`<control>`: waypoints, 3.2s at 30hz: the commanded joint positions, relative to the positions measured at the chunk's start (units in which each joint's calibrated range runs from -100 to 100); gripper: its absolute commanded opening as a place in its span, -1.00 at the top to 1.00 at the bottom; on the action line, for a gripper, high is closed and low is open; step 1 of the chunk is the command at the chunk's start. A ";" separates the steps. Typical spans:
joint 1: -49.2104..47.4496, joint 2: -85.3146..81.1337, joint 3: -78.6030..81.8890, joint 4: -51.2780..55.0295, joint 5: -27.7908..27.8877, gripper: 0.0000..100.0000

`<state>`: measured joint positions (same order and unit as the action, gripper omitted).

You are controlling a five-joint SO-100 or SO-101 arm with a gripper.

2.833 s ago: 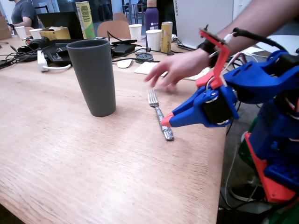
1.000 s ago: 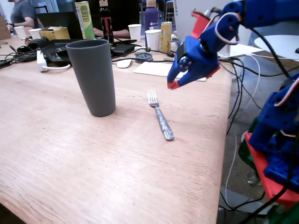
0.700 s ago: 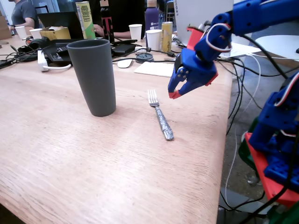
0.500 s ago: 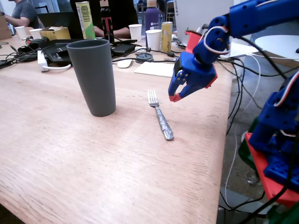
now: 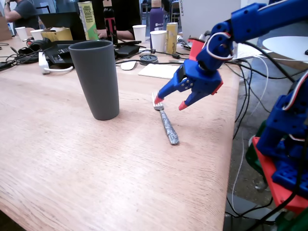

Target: Grab the fork and place it in gray glass

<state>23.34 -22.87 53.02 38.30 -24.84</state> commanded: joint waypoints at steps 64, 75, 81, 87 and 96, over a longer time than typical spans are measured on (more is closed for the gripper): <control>-0.67 -8.43 -29.38 20.15 10.50 1.00; -0.50 -26.96 -30.60 18.68 24.96 1.00; -0.50 -21.04 -30.70 -5.22 26.18 1.00; -1.52 -1.57 -44.10 -25.49 25.69 1.00; -16.07 21.93 -69.77 -26.15 25.69 1.00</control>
<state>7.47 -2.90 -11.27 13.54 0.90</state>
